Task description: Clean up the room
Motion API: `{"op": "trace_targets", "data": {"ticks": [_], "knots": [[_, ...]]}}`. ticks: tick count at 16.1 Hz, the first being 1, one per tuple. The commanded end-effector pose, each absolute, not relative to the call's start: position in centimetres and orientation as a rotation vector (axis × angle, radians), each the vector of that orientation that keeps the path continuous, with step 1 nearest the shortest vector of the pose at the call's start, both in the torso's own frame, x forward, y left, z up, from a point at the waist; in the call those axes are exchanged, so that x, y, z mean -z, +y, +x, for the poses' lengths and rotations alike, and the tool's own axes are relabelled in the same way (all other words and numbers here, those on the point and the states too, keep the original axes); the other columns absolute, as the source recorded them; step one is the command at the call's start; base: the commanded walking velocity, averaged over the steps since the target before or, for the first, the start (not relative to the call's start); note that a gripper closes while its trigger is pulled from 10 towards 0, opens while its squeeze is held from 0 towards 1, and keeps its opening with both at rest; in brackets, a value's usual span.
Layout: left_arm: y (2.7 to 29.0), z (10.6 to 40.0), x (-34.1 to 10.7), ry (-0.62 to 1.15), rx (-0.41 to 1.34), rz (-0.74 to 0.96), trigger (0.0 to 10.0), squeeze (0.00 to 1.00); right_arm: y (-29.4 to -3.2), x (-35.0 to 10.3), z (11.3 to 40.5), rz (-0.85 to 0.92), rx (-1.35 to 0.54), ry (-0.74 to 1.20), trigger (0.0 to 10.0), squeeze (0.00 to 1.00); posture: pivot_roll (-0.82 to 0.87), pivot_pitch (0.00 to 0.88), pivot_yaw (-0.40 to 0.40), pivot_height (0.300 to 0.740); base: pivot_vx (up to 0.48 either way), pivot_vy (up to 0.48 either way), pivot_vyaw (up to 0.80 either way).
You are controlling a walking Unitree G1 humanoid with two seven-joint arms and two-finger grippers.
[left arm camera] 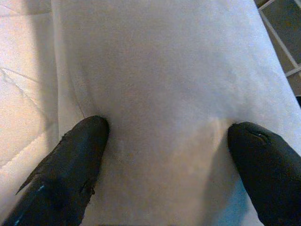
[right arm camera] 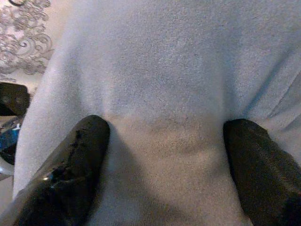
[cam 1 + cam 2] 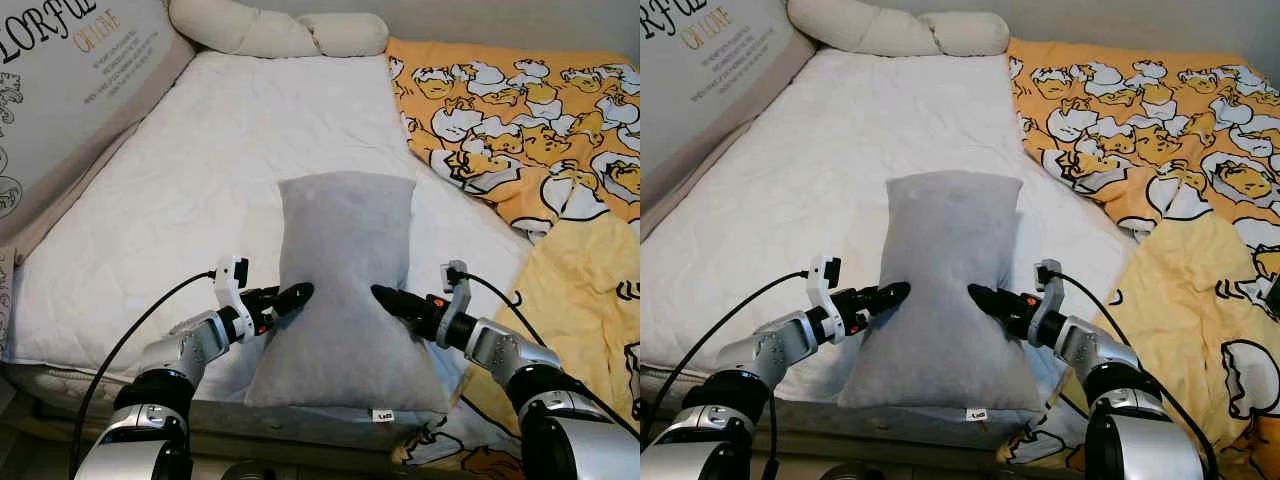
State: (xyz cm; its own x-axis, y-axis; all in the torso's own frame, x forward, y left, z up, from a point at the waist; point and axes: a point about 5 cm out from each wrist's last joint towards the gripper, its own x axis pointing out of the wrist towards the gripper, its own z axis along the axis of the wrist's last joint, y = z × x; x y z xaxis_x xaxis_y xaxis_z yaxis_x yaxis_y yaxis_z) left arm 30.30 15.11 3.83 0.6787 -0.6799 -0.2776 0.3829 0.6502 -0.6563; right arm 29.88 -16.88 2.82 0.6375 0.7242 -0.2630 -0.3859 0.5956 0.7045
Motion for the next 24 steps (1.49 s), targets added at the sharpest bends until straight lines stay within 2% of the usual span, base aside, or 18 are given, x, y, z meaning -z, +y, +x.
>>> {"op": "trace_targets", "data": {"ticks": [1,2,3,4,12,16,19,24], "knots": [[14.8,30.6,-4.2,0.546,0.671,-0.608,7.3,0.0,-15.9,-2.8,29.9,0.678,-0.722,0.59,0.0,0.0,-0.06,0.0,0.029,0.74,0.0,0.0,0.0],[14.5,30.6,-4.4,0.544,0.7,-0.622,2.6,0.0,-15.6,-2.9,29.9,0.684,-0.738,0.583,0.0,0.0,-0.06,0.0,0.029,0.74,0.0,0.0,0.0],[14.2,30.6,-4.5,0.541,0.719,-0.629,0.2,0.0,-15.5,-3.0,30.0,0.686,-0.752,0.578,0.0,0.0,-0.06,0.0,0.028,0.74,0.0,0.0,0.0],[13.9,30.6,-4.7,0.536,0.749,-0.639,0.0,0.0,-15.3,-3.2,30.1,0.687,-0.764,0.571,0.0,0.0,-0.06,0.0,0.027,0.74,0.0,0.0,0.0],[13.6,30.8,-5.4,0.515,0.793,-0.647,0.0,0.0,-14.9,-4.1,30.8,0.663,-0.795,0.536,0.0,0.0,-0.06,0.0,0.019,0.74,0.0,0.0,0.0],[13.2,31.4,-6.7,0.445,0.829,-0.602,0.0,0.0,-14.8,-4.6,31.2,0.644,-0.808,0.523,0.0,0.0,-0.05,0.0,0.022,0.74,0.0,0.0,0.0],[12.6,32.0,-8.7,0.372,0.872,-0.587,0.0,0.0,-14.7,-6.3,32.4,0.644,-0.815,0.426,0.0,0.0,-0.05,0.0,0.024,0.74,0.0,0.0,0.0],[11.9,32.5,-12.3,0.247,0.89,-0.541,0.0,0.0,-13.8,-9.1,34.4,0.523,-0.767,0.26,0.0,0.0,-0.05,0.0,0.042,0.74,0.0,0.0,0.0]]}}
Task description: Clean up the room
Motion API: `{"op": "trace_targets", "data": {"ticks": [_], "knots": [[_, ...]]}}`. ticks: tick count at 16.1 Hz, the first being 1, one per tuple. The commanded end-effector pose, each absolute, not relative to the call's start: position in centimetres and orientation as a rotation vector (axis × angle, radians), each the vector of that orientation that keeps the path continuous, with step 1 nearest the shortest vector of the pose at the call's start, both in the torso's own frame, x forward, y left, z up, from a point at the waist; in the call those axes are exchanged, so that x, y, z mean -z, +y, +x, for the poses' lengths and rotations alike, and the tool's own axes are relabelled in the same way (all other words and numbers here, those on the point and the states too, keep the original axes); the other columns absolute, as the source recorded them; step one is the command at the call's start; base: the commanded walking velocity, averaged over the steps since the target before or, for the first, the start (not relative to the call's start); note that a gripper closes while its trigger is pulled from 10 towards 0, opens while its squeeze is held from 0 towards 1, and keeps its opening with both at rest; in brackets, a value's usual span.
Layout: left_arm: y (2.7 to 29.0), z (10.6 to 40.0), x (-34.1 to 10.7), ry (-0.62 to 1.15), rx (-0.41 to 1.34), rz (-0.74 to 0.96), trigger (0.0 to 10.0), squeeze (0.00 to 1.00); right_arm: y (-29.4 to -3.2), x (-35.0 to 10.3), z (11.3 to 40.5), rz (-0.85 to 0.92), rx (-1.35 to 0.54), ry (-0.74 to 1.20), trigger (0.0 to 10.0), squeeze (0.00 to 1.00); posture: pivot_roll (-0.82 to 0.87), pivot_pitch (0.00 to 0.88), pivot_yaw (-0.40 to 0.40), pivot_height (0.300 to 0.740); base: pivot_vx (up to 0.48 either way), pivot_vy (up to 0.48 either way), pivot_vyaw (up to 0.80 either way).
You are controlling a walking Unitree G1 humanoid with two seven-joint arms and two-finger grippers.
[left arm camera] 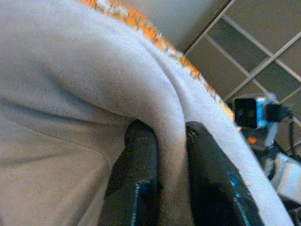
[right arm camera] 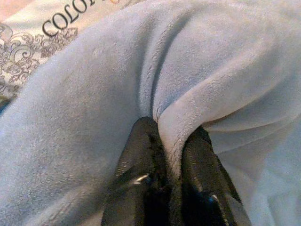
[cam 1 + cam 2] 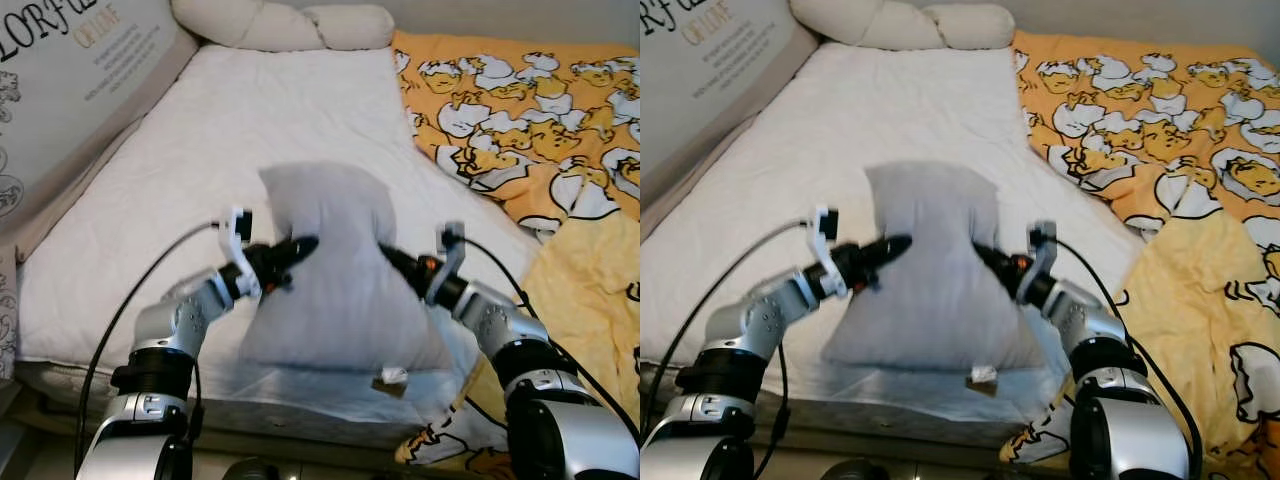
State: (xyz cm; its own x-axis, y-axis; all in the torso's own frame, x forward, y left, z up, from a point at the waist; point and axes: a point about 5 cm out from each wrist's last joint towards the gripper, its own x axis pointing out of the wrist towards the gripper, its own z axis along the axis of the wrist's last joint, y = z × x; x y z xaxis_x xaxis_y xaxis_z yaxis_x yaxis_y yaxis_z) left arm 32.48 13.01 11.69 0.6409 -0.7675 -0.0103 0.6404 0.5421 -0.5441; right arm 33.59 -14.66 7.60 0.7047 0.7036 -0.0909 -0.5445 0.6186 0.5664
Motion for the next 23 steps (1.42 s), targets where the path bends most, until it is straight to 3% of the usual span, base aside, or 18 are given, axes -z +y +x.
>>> {"op": "trace_targets", "data": {"ticks": [1,8,9,11,16,17,18,19,23], "knots": [[12.0,32.4,-12.6,0.234,0.89,-0.535,0.0,0.0,-13.9,-9.4,34.5,0.518,-0.752,0.246,0.0,0.0,-0.05,0.0,0.042,0.74,0.0,0.0,0.0],[11.4,31.3,-13.9,0.172,0.798,-0.363,0.0,0.0,-14.4,-10.2,33.9,0.461,-0.612,0.135,0.0,0.0,-0.05,0.0,0.029,0.74,0.0,0.0,0.0],[11.8,31.7,-13.4,0.166,0.683,-0.213,0.0,0.0,-15.0,-10.0,33.5,0.445,-0.467,0.111,0.0,0.0,-0.04,0.0,0.025,0.74,0.0,0.0,0.0],[12.3,32.0,-13.1,0.163,0.582,-0.13,0.0,0.0,-15.1,-10.1,32.9,0.453,-0.404,0.088,0.0,0.0,-0.05,0.0,0.021,0.74,0.0,0.0,0.0],[11.8,31.9,-13.5,0.112,0.535,-0.1,0.0,0.0,-13.7,-9.9,31.8,0.444,-0.385,0.103,0.0,0.0,-0.02,0.0,-0.001,0.74,0.0,0.0,0.0],[11.6,31.7,-13.3,0.112,0.535,-0.09,0.0,0.0,-13.5,-9.9,31.9,0.43,-0.381,0.112,1.0,0.0,-0.01,0.0,-0.005,0.74,0.0,0.0,0.0],[11.7,31.7,-13.4,0.093,0.501,-0.033,0.6,0.0,-13.4,-10.0,32.1,0.372,-0.356,0.128,10.0,0.0,-0.01,0.0,-0.005,0.74,0.0,0.0,0.0],[12.0,32.0,-13.2,0.112,0.448,0.016,10.0,0.0,-13.2,-10.1,32.2,0.354,-0.36,0.134,10.0,0.0,-0.01,0.0,-0.009,0.74,0.0,0.0,0.0],[12.4,32.9,-14.2,0.052,0.42,0.024,10.0,0.0,-13.1,-10.0,32.2,0.297,-0.336,0.139,10.0,0.0,-0.02,0.0,-0.002,0.74,0.0,0.0,0.0]]}}
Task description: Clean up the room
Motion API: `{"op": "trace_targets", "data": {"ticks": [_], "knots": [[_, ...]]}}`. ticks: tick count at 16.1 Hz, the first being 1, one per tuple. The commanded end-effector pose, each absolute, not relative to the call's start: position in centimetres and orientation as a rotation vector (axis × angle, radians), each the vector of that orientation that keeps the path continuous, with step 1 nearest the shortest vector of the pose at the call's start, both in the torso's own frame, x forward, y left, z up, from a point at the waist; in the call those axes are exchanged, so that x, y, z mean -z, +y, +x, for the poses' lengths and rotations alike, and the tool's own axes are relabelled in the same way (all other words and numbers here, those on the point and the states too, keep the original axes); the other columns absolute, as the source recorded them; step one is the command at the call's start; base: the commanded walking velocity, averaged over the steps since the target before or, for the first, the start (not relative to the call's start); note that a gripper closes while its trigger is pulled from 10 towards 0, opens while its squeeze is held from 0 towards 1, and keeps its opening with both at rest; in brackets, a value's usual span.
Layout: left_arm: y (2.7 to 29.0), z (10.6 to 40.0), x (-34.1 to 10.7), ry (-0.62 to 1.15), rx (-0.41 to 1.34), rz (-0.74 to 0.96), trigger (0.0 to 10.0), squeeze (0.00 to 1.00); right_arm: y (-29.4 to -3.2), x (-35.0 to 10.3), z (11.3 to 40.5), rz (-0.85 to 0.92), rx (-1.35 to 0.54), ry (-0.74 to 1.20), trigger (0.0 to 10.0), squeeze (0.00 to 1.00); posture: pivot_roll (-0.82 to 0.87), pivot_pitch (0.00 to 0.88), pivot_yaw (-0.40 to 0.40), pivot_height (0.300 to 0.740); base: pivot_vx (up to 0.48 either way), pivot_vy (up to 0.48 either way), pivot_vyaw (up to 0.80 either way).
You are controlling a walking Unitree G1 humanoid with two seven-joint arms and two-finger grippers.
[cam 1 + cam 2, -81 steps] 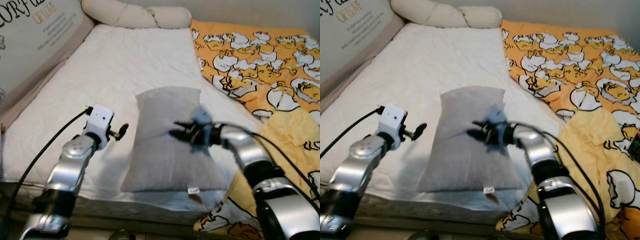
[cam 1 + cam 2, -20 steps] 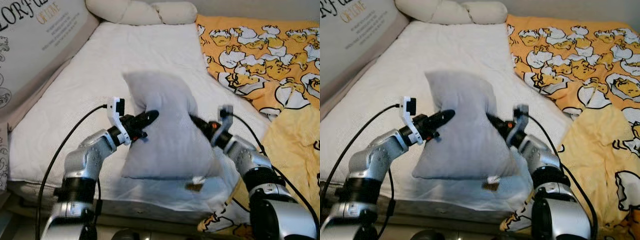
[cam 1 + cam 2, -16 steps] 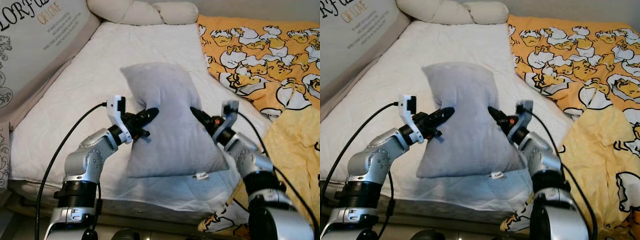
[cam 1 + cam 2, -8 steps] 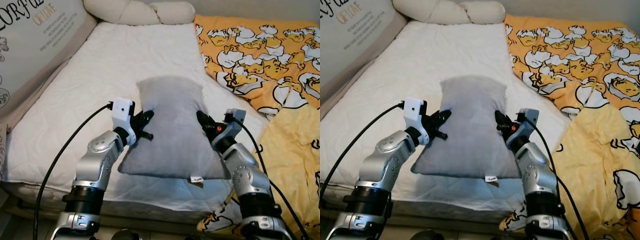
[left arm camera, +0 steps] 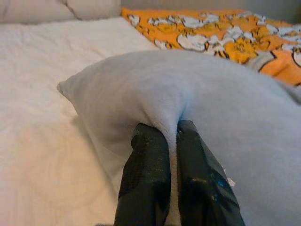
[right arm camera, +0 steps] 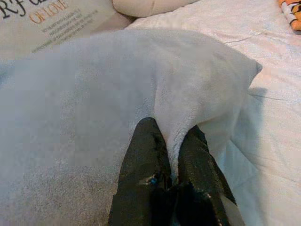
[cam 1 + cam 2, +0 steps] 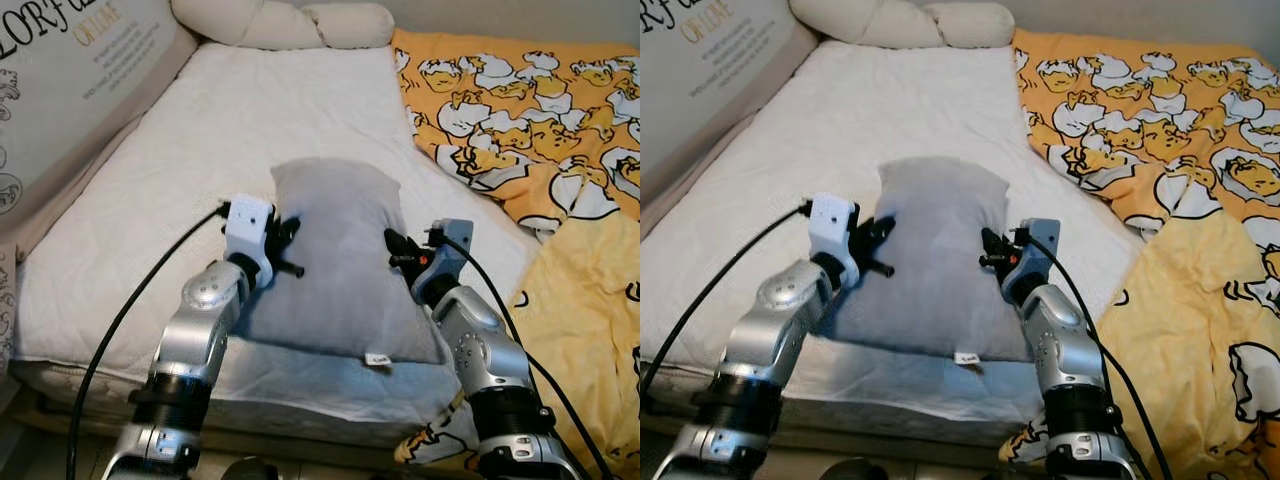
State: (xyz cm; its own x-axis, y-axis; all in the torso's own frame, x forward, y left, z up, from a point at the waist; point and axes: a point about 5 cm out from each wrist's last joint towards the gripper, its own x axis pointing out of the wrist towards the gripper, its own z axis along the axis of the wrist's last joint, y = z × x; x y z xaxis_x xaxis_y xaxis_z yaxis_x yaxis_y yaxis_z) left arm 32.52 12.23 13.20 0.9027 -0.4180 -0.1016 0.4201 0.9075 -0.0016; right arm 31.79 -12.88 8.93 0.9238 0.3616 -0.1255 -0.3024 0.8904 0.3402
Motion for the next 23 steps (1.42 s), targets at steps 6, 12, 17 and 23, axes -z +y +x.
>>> {"op": "trace_targets", "data": {"ticks": [6,12,17,23], "knots": [[12.3,33.1,-14.5,0.035,0.404,0.025,10.0,0.0,-13.0,-10.0,32.2,0.323,-0.308,0.144,10.0,0.0,-0.01,0.0,-0.008,0.74,0.0,0.352,-0.53],[12.9,32.8,-14.3,0.048,0.386,0.027,10.0,0.0,-12.6,-9.5,32.1,0.346,-0.301,0.168,10.0,0.0,0.0,0.0,-0.002,0.74,0.0,0.359,0.0],[12.0,33.7,-14.6,0.049,0.395,-0.007,10.0,0.0,-13.0,-9.6,31.8,0.366,-0.265,0.163,10.0,0.0,-0.04,0.0,0.04,0.74,0.0,0.299,0.0],[12.2,33.9,-14.9,0.008,0.36,0.014,10.0,0.0,-13.1,-9.8,32.1,0.361,-0.261,0.161,10.0,0.0,-0.03,0.0,0.026,0.74,0.0,0.329,0.0]]}}
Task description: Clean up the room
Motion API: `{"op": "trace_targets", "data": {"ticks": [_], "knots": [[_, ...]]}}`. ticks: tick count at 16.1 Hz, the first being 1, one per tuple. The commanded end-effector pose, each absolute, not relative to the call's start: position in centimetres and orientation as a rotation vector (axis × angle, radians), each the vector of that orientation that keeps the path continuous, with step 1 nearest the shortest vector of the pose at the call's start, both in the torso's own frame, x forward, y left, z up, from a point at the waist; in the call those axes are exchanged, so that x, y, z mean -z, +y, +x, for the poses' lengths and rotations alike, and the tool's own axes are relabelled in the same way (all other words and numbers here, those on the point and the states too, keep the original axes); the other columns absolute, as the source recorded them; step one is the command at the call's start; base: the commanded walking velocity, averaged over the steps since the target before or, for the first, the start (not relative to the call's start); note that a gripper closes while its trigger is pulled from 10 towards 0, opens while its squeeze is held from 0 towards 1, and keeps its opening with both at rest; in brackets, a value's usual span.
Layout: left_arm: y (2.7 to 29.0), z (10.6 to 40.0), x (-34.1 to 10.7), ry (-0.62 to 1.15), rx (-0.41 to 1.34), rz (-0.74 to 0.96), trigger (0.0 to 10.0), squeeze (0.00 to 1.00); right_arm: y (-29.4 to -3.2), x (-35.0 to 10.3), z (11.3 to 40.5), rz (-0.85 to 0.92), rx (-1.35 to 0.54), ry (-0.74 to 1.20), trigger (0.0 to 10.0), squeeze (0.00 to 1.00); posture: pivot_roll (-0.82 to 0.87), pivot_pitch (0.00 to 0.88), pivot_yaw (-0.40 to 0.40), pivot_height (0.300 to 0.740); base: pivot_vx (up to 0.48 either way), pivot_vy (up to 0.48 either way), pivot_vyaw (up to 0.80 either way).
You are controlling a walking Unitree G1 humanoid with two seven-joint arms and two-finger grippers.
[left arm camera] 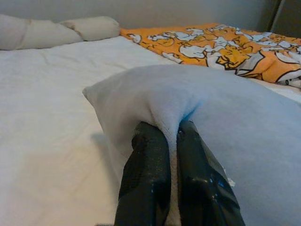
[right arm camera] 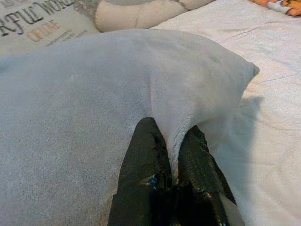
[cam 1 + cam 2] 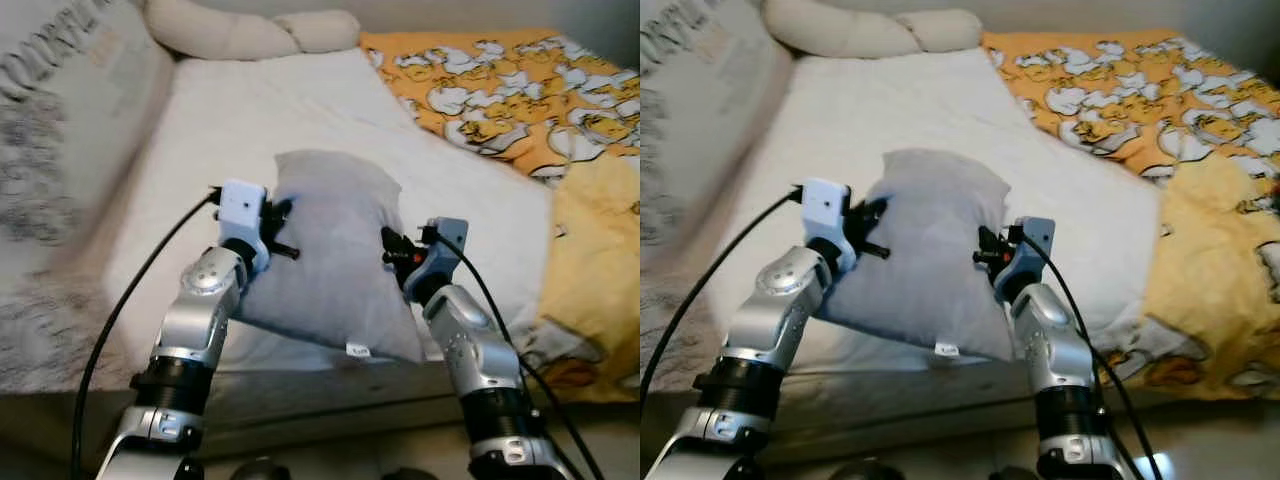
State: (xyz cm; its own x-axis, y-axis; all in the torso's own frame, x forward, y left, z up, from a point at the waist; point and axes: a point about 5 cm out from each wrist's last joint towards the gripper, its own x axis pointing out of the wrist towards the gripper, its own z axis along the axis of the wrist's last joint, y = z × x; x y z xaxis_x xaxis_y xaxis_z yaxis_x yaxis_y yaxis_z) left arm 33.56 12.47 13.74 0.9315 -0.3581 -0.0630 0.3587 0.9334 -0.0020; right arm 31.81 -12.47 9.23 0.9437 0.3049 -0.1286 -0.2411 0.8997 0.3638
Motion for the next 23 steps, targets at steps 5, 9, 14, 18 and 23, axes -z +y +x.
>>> {"op": "trace_targets", "data": {"ticks": [5,9,14,18,23], "knots": [[12.7,34.0,-14.9,0.024,0.373,0.034,10.0,0.0,-12.5,-10.0,32.4,0.373,-0.276,0.164,10.0,0.0,-0.01,0.0,0.017,0.74,0.0,0.296,0.0],[12.8,34.1,-14.8,0.028,0.356,0.057,10.0,0.0,-12.8,-10.0,32.4,0.361,-0.263,0.164,10.0,0.0,-0.02,0.0,0.024,0.74,0.0,0.0,0.0],[13.7,34.5,-15.1,0.029,0.309,0.025,10.0,0.0,-12.5,-10.1,32.5,0.353,-0.288,0.157,10.0,0.0,-0.02,0.0,0.025,0.74,0.0,0.0,0.0],[13.8,34.5,-15.1,0.03,0.303,0.028,10.0,0.0,-11.7,-10.4,32.3,0.302,-0.357,0.144,10.0,0.0,-0.02,0.0,0.025,0.74,0.122,0.0,0.39],[14.0,34.7,-15.1,0.034,0.284,0.031,10.0,0.0,-12.0,-10.1,32.4,0.334,-0.327,0.162,10.0,0.0,-0.02,0.0,0.025,0.74,0.25,0.0,0.31]]}}
